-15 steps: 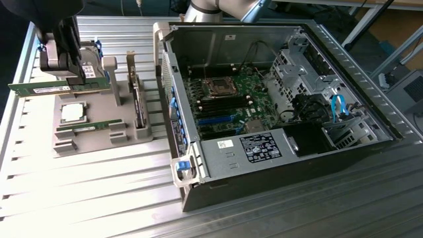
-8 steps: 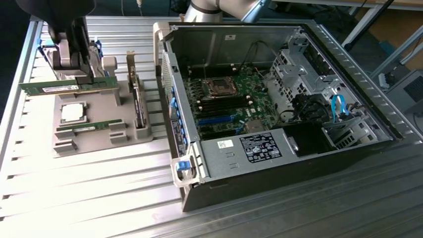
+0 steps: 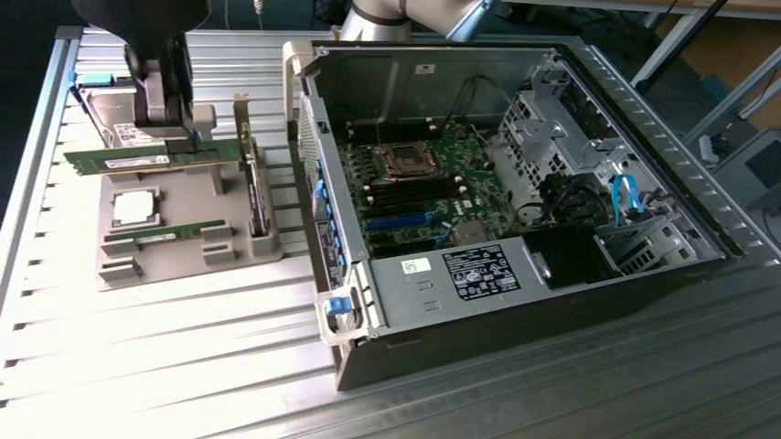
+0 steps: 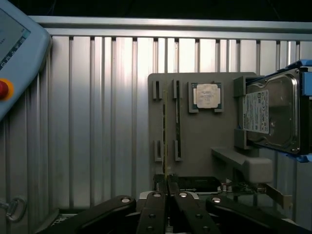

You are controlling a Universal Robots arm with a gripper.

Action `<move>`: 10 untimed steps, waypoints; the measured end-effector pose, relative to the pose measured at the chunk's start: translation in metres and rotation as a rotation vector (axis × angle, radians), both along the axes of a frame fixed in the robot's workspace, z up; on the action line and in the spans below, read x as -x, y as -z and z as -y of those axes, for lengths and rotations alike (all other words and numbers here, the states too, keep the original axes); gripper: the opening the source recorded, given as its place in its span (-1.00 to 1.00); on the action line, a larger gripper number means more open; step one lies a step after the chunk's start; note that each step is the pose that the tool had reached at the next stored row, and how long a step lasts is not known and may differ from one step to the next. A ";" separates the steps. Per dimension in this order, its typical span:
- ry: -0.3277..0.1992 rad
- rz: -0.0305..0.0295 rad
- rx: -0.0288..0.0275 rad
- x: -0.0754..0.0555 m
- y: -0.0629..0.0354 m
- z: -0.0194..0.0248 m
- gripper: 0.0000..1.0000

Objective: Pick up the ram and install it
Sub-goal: 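Pick up the ram and move it above insertion slot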

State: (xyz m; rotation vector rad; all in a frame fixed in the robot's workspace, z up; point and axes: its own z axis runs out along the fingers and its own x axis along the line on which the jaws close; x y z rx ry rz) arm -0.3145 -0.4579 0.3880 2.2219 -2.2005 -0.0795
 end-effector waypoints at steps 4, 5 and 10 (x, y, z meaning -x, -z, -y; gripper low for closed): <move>0.000 0.0000 0.0000 -0.012 0.0000 0.0000 -0.75; 0.000 -0.0001 0.0001 -0.015 0.0000 0.0000 -0.75; 0.000 -0.0001 0.0000 -0.025 0.0000 0.0000 -0.75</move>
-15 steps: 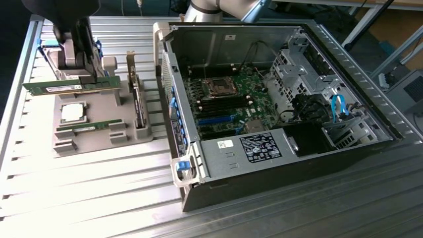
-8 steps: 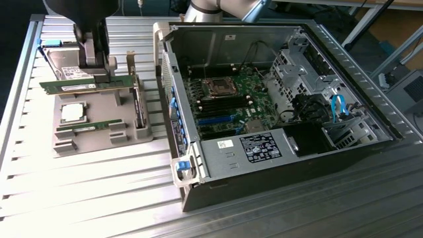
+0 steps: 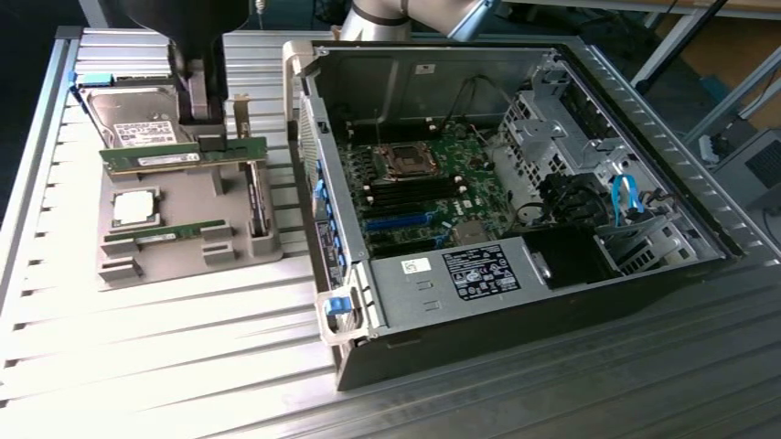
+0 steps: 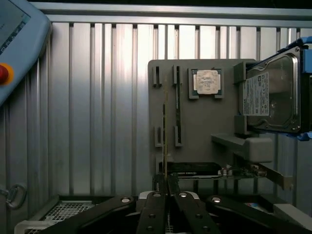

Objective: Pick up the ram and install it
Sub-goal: 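Pick up the ram and move it above insertion slot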

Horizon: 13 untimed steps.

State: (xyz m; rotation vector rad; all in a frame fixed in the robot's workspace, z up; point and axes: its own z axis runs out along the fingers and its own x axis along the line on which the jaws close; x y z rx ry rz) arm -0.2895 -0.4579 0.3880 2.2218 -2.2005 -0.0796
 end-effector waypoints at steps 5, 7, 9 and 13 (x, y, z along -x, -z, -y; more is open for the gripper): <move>0.000 0.0000 0.0000 -0.009 0.0000 0.0000 -0.75; 0.000 0.0000 0.0000 -0.012 0.0000 0.0000 -0.75; 0.000 0.0000 0.0000 -0.016 0.0000 0.0000 -0.75; 0.000 0.0001 0.0000 -0.022 0.0000 0.0000 -0.75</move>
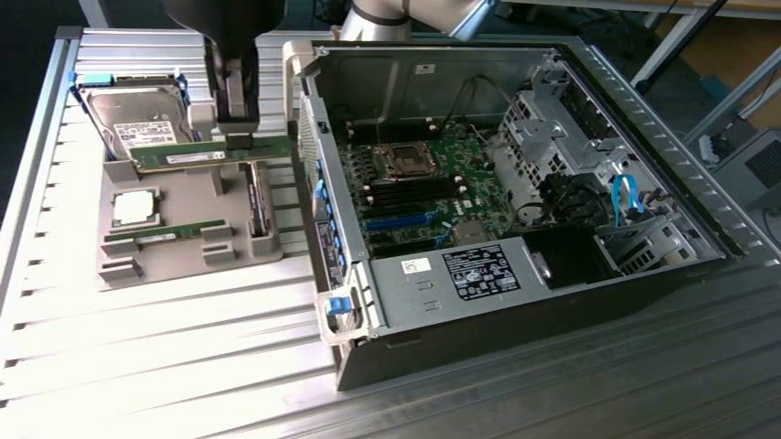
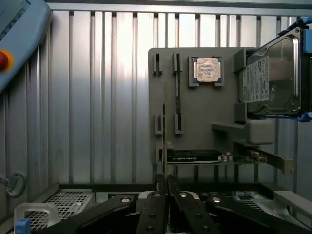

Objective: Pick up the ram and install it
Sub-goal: 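Pick up the ram and move it above insertion slot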

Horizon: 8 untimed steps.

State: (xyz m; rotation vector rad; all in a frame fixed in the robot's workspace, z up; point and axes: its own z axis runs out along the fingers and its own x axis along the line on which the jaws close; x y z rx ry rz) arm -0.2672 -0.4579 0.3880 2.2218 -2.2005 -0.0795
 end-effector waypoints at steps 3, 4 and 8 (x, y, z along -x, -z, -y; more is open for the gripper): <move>0.000 0.0000 0.0000 -0.007 -0.0002 0.0000 -0.75; 0.000 -0.0001 0.0000 -0.008 -0.0002 0.0000 -0.75; 0.000 0.0000 0.0000 -0.014 -0.0003 0.0000 -0.75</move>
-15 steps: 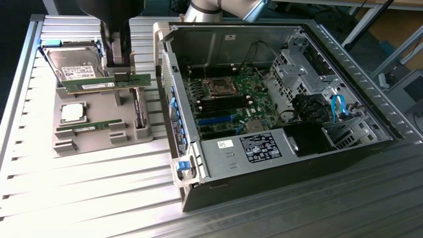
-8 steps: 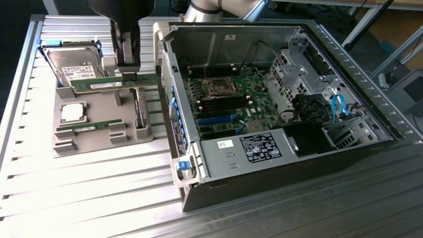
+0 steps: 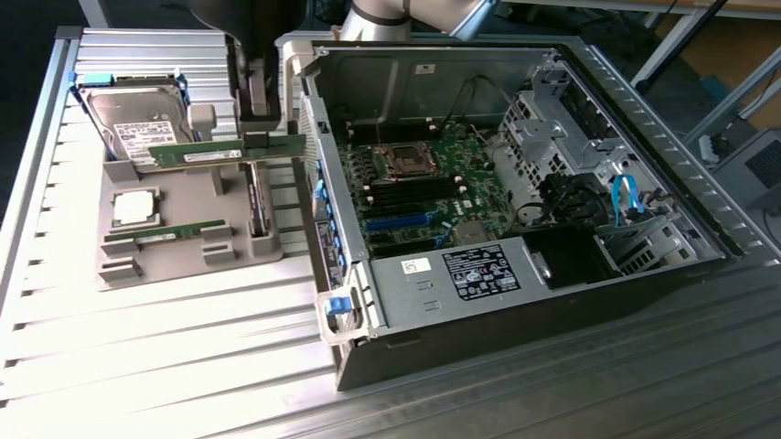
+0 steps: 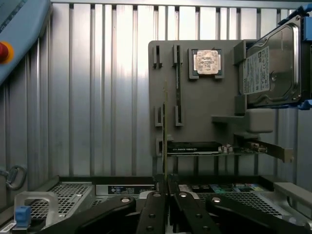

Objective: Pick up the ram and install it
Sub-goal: 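Pick up the ram and move it above insertion slot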

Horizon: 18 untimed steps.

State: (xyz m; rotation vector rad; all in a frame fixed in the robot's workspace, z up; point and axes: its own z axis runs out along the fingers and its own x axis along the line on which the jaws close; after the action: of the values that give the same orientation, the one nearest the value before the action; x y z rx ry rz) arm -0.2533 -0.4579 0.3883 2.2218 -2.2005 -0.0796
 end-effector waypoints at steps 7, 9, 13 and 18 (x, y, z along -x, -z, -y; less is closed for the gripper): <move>0.000 0.0000 0.0000 -0.015 0.0000 0.0000 -0.75; 0.000 0.0000 0.0000 -0.020 0.0000 0.0000 -0.75; 0.000 0.0000 0.0000 -0.028 0.0000 0.0000 -0.75; 0.000 0.0000 0.0000 -0.040 0.0000 0.0000 -0.75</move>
State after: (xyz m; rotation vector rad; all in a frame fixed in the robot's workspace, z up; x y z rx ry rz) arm -0.2134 -0.4579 0.3883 2.2219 -2.2004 -0.0796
